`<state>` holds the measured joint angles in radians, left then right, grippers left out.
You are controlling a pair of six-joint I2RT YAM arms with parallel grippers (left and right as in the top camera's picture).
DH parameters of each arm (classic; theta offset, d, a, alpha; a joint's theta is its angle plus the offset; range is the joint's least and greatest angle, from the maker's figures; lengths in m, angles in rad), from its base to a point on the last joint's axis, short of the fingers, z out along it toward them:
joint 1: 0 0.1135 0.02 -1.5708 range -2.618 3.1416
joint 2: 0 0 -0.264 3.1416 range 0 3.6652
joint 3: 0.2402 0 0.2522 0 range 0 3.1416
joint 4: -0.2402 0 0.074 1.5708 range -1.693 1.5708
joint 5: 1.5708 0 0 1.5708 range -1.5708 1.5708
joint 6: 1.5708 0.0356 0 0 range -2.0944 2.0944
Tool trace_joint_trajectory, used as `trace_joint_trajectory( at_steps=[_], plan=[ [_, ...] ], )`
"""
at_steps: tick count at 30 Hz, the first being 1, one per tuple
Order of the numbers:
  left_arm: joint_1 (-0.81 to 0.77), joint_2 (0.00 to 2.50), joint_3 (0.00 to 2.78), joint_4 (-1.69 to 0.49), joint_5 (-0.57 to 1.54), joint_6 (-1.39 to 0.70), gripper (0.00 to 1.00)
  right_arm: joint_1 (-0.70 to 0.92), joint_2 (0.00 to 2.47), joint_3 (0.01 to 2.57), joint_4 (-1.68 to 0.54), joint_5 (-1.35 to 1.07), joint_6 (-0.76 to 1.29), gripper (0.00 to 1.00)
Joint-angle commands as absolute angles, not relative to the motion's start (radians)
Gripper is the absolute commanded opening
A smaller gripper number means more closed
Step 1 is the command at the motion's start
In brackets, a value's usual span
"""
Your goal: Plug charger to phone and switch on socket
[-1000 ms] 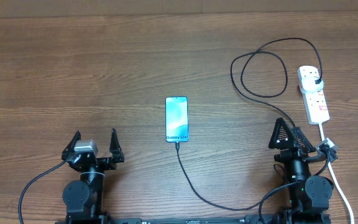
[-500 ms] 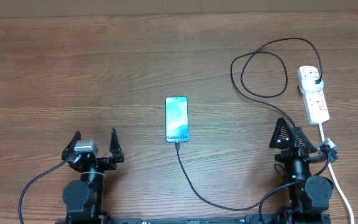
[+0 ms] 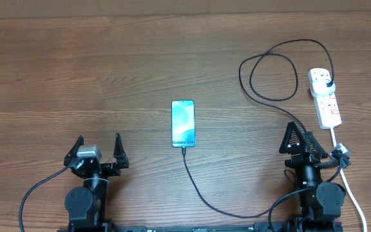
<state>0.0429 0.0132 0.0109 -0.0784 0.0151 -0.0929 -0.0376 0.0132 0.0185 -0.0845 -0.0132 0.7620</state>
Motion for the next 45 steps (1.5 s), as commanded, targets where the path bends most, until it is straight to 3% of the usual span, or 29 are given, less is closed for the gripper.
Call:
trace_joint_trajectory(
  at_steps=[1,16,28,45],
  plan=[
    [0.046,0.004,0.005,-0.077,0.016,-0.063,1.00,-0.032,0.006,0.008,-0.083,-0.001,0.758,1.00],
    [0.046,0.004,0.005,-0.077,0.016,-0.063,1.00,-0.028,0.003,0.008,-0.083,-0.001,0.758,1.00],
    [0.046,0.004,0.005,-0.077,0.016,-0.063,0.99,-0.028,0.003,0.008,-0.084,-0.004,0.133,1.00],
    [0.046,0.004,0.005,-0.077,0.016,-0.063,1.00,-0.028,0.003,0.008,-0.084,-0.001,0.017,1.00]
  ],
)
